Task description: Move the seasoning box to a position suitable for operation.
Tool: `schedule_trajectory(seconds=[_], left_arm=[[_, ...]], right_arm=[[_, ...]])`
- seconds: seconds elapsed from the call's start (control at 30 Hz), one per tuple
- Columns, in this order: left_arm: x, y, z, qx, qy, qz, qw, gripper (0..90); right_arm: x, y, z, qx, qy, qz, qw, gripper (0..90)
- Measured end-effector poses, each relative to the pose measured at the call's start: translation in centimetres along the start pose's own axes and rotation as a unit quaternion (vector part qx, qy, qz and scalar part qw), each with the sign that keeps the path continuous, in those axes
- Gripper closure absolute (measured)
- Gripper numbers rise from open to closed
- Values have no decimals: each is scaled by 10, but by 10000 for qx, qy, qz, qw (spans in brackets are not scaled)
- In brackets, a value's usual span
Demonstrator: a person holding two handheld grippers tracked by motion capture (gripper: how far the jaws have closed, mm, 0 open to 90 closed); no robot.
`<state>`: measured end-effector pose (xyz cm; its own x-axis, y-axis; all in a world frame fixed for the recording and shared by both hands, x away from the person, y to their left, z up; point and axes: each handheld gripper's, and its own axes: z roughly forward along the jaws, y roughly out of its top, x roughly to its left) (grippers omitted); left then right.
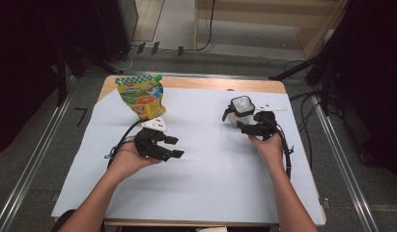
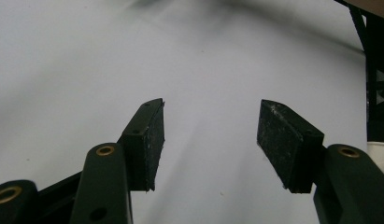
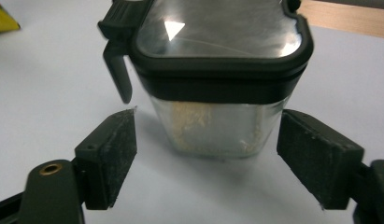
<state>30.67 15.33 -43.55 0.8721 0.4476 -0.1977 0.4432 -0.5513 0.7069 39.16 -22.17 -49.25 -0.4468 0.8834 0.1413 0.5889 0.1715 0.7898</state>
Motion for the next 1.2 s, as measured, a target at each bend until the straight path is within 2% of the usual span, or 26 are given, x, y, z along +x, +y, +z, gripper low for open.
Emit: schedule_trajectory(seconds=[0.1,0.23,0.4,0.77,0.93,1.1,1.2], left_arm=[[-1,-1,-1,-18,36,0,10000,430],[-2,-3,-2,-36,70,1,10000,434],[-4,-7,-3,-23,77,-16,10000,435],[-8,-16,-6,3,137,-132,9998,435],[-9,-19,-6,18,136,-148,9998,435],[-7,-19,-6,0,137,-165,9998,435],[-6,-20,-7,-6,141,-173,9998,435]], right_arm=[[-3,2,4,-122,9,73,9999,189],[-4,5,14,-193,-25,12,9998,172],[-3,5,28,-317,-82,65,9994,139],[1,5,48,-495,-345,-37,9982,139],[1,5,53,-587,-382,-62,9975,142],[5,8,52,-476,-519,-128,9974,153],[4,8,52,-479,-523,-155,9974,156]])
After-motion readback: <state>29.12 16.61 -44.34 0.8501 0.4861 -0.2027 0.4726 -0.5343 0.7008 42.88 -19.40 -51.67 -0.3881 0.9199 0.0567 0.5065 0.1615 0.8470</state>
